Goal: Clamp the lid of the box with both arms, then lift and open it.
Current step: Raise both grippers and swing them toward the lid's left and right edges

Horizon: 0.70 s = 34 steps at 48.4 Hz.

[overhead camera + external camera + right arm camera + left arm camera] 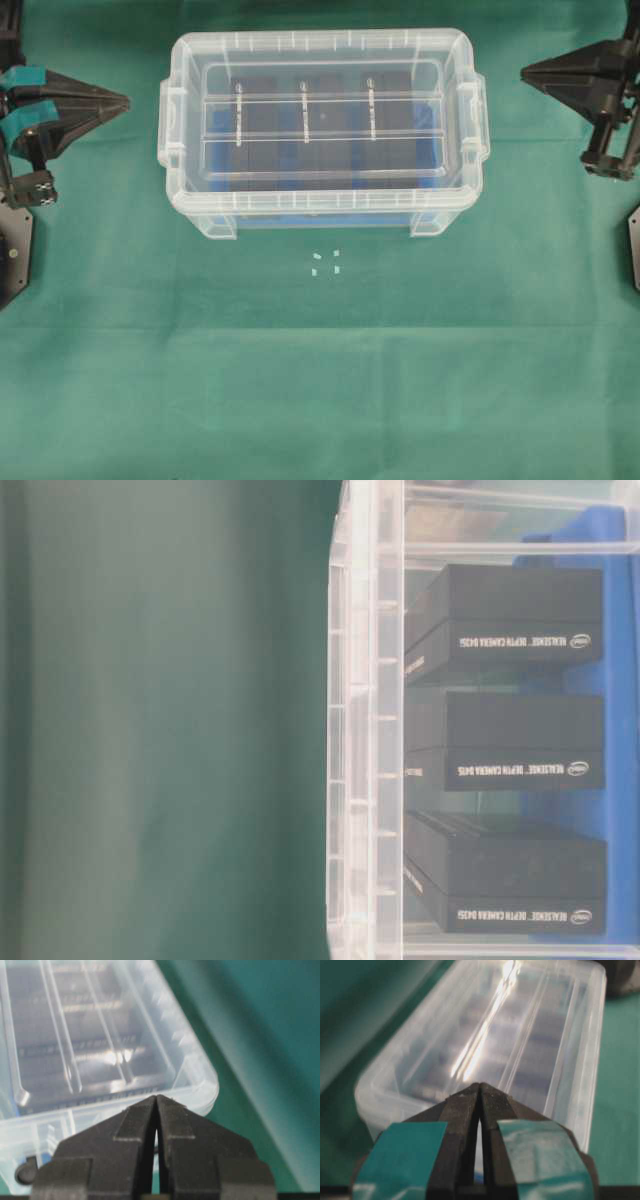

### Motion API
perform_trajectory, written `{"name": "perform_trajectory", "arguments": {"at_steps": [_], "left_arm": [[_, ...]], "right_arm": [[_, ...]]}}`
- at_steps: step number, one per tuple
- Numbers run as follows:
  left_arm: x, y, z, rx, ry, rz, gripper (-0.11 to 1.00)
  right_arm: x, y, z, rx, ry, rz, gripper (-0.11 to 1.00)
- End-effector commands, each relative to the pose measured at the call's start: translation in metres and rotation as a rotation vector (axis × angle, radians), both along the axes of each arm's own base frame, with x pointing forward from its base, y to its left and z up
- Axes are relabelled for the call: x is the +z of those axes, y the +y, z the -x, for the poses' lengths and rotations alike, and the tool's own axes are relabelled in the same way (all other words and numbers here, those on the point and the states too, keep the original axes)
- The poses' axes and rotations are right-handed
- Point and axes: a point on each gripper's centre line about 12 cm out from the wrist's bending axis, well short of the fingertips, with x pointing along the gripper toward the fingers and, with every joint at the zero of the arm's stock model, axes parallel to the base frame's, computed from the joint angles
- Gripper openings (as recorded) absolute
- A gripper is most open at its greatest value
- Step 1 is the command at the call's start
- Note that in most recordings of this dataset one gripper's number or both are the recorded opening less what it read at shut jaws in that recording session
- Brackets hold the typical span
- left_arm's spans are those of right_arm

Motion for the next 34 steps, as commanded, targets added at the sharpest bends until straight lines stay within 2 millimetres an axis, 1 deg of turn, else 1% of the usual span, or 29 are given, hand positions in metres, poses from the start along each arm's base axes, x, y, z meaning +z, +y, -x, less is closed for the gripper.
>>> {"name": "perform_trajectory", "arguments": {"at_steps": [1, 7, 13, 17, 27, 34], "left_arm": [[0.008, 0.003, -0.005, 0.013, 0.063, 0.038, 0.02], [0.0, 0.006, -0.011, 0.029, 0.177, 0.108, 0.02], [-0.012, 0.01, -0.016, 0.044, 0.284, 0.159, 0.02], [-0.018, 0.013, -0.019, 0.061, 0.331, 0.187, 0.02], [-0.032, 0.018, -0.022, 0.091, 0.452, 0.248, 0.02], [-0.033, 0.018, -0.022, 0.093, 0.49, 0.261, 0.02]], "right_arm": [[0.005, -0.005, -0.005, -0.017, 0.056, -0.04, 0.0], [-0.01, -0.008, -0.011, -0.031, 0.175, -0.106, 0.0], [-0.03, -0.011, -0.018, -0.038, 0.308, -0.166, 0.0], [-0.04, -0.014, -0.023, -0.041, 0.371, -0.194, 0.0], [-0.052, -0.02, -0.036, -0.044, 0.47, -0.231, 0.0], [-0.052, -0.023, -0.041, -0.045, 0.495, -0.24, 0.0]]}}
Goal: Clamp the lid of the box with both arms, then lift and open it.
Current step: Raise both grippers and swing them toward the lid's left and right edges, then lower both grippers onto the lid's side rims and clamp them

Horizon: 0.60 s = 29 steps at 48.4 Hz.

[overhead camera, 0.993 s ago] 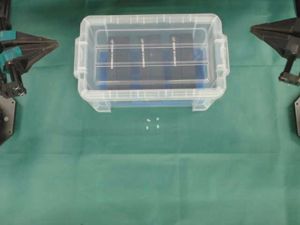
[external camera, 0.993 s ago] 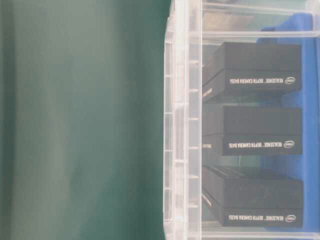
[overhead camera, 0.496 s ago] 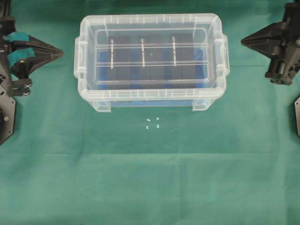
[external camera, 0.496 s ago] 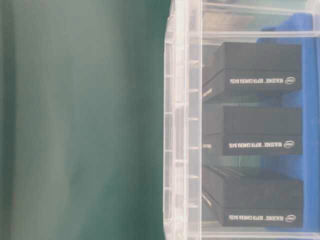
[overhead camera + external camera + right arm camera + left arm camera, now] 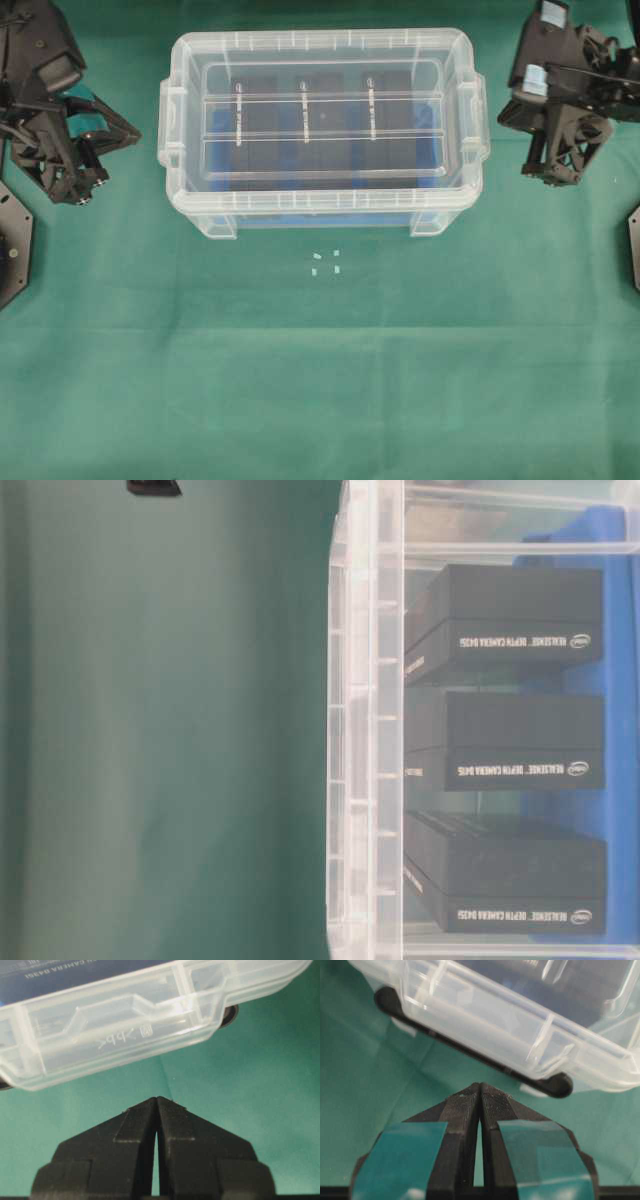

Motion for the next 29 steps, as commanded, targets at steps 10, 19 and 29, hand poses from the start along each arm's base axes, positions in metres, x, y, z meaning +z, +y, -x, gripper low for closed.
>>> {"name": "perform_trajectory", "arguments": {"at_steps": [10, 19, 29], "left_arm": [[0.01, 0.002, -0.001, -0.001, 0.03, 0.0, 0.02], [0.008, 0.002, 0.002, -0.024, 0.13, 0.007, 0.01], [0.008, 0.002, 0.001, -0.119, 0.253, -0.022, 0.02]], "right_arm": [[0.016, -0.005, -0.007, 0.007, -0.021, 0.02, 0.0], [0.018, -0.006, -0.004, 0.056, 0.039, 0.055, 0.0], [0.022, -0.006, -0.002, 0.119, 0.092, 0.08, 0.0]]}}
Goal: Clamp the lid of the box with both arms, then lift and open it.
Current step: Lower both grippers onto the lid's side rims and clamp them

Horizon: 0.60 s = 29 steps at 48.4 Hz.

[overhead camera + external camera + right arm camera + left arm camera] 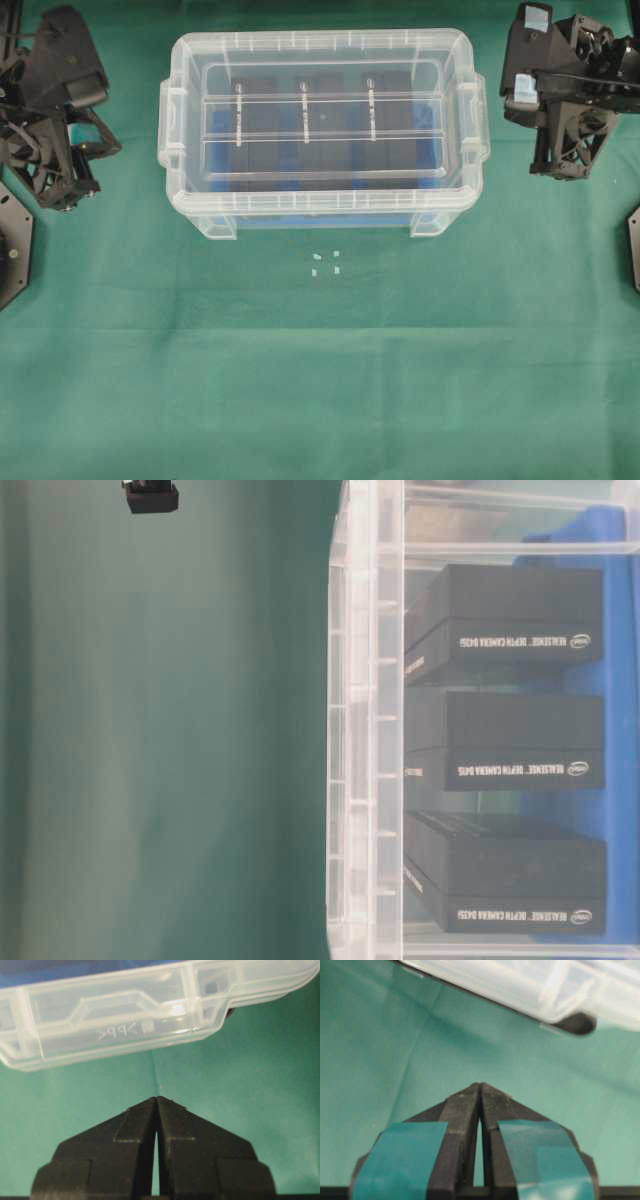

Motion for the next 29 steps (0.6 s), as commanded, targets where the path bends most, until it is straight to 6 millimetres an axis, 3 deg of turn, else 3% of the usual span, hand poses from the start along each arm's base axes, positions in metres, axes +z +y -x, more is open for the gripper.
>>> {"name": "perform_trajectory", "arguments": {"at_steps": [1, 29], "left_arm": [[0.011, 0.003, -0.004, -0.033, 0.017, -0.022, 0.01], [0.012, 0.008, -0.016, -0.079, 0.086, -0.02, 0.02]], "right_arm": [[0.013, -0.003, -0.004, 0.013, -0.016, 0.018, 0.0], [0.016, -0.005, -0.007, 0.033, 0.005, 0.024, 0.0]]}}
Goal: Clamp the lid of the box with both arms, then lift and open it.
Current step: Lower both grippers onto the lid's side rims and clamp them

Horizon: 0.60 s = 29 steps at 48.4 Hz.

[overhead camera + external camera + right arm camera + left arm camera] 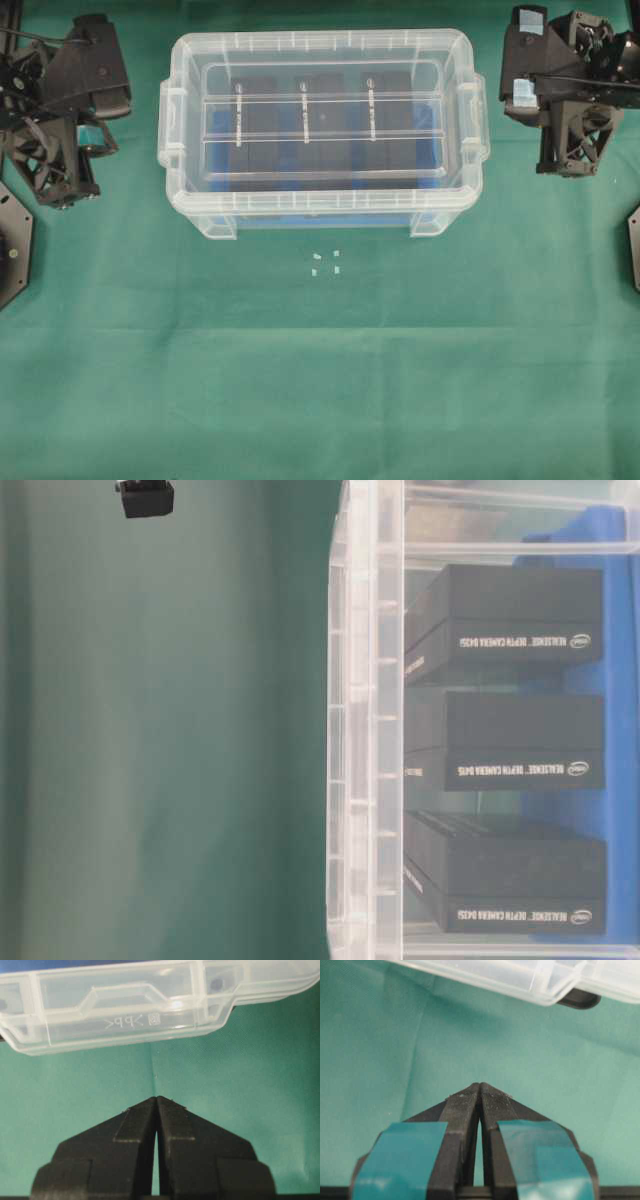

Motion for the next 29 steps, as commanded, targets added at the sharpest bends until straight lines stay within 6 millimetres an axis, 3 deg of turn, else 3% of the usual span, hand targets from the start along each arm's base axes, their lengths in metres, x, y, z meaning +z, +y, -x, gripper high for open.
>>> {"name": "perform_trajectory", "arguments": {"at_steps": [1, 29], "left_arm": [[0.009, 0.004, -0.008, 0.002, -0.03, -0.013, 0.02], [0.006, 0.023, -0.059, -0.121, 0.005, -0.057, 0.02]], "right_arm": [[0.01, -0.004, -0.007, -0.004, -0.031, 0.013, 0.0], [0.012, -0.009, -0.037, 0.03, -0.033, 0.015, 0.0]]}}
